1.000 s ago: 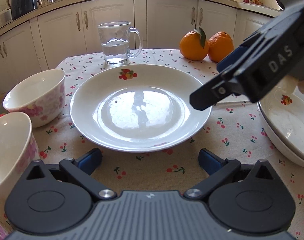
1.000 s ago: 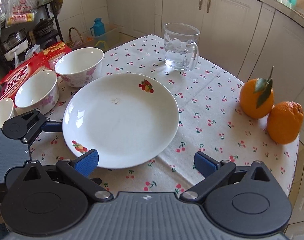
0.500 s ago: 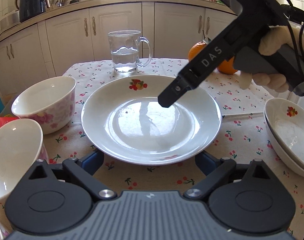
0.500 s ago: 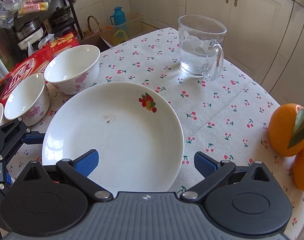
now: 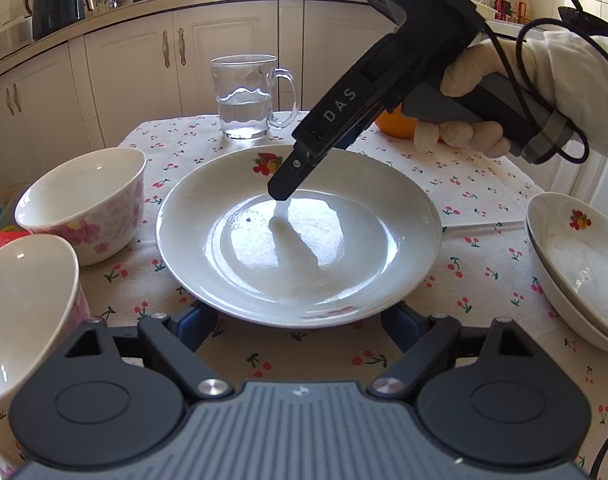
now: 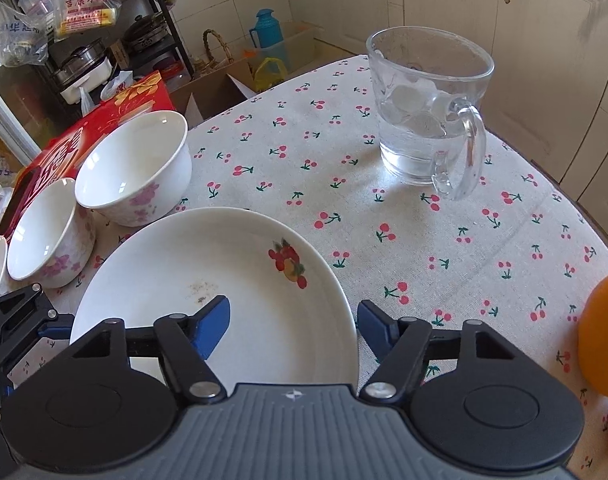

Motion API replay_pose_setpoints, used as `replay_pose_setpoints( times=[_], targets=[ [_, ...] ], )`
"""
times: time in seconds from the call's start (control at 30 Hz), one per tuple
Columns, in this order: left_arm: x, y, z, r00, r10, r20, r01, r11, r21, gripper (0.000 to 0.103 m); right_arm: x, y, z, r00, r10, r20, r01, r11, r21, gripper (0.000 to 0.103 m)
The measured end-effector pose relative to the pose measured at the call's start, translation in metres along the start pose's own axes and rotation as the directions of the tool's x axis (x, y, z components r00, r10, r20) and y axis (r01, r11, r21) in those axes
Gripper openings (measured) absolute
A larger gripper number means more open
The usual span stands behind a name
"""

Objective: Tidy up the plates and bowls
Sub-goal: 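Grasp the rim of the white cherry-print plate with the right gripper, then lift the plate with the right gripper and carry it toward the plate stack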

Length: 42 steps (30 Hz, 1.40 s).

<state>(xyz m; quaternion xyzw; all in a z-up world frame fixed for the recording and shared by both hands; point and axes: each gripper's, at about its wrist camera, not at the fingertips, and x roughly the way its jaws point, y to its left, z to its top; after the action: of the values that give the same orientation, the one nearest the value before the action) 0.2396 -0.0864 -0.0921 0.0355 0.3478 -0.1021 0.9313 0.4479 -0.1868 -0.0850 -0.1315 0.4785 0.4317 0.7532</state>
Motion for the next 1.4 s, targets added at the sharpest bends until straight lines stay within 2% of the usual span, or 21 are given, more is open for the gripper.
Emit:
replay_pose_setpoints(
  times=[0.2, 0.4, 0.7, 1.03, 1.4],
  targets=[
    [0.0, 0.0, 0.0, 1.0, 0.0, -0.002, 0.0, 1.0, 0.008, 0.088, 0.002, -0.006, 0.004, 0.997, 0.076, 0.004, -0.076, 0.997, 0.006, 0.072],
    [0.0, 0.0, 0.0, 1.0, -0.003, -0.011, 0.003, 0.999, 0.033, 0.087, -0.001, -0.011, 0.002, 0.994, 0.111, 0.01, -0.112, 0.993, 0.033, 0.072],
    [-0.008, 0.002, -0.002, 0.999, -0.037, -0.04, 0.04, 0.997, 0.065, 0.087, -0.008, -0.007, -0.009, 0.992, 0.125, 0.024, -0.126, 0.988, 0.093, 0.073],
    [-0.03, 0.004, -0.011, 0.996, -0.058, -0.07, 0.066, 0.99, 0.12, 0.087, -0.02, 0.014, -0.031, 0.99, 0.14, 0.021, -0.142, 0.981, 0.131, 0.073],
    [-0.068, -0.004, -0.014, 0.993, -0.103, -0.061, 0.112, 0.978, 0.176, 0.087, -0.06, 0.045, -0.052, 0.991, 0.12, 0.065, -0.129, 0.977, 0.17, 0.073]
  ],
)
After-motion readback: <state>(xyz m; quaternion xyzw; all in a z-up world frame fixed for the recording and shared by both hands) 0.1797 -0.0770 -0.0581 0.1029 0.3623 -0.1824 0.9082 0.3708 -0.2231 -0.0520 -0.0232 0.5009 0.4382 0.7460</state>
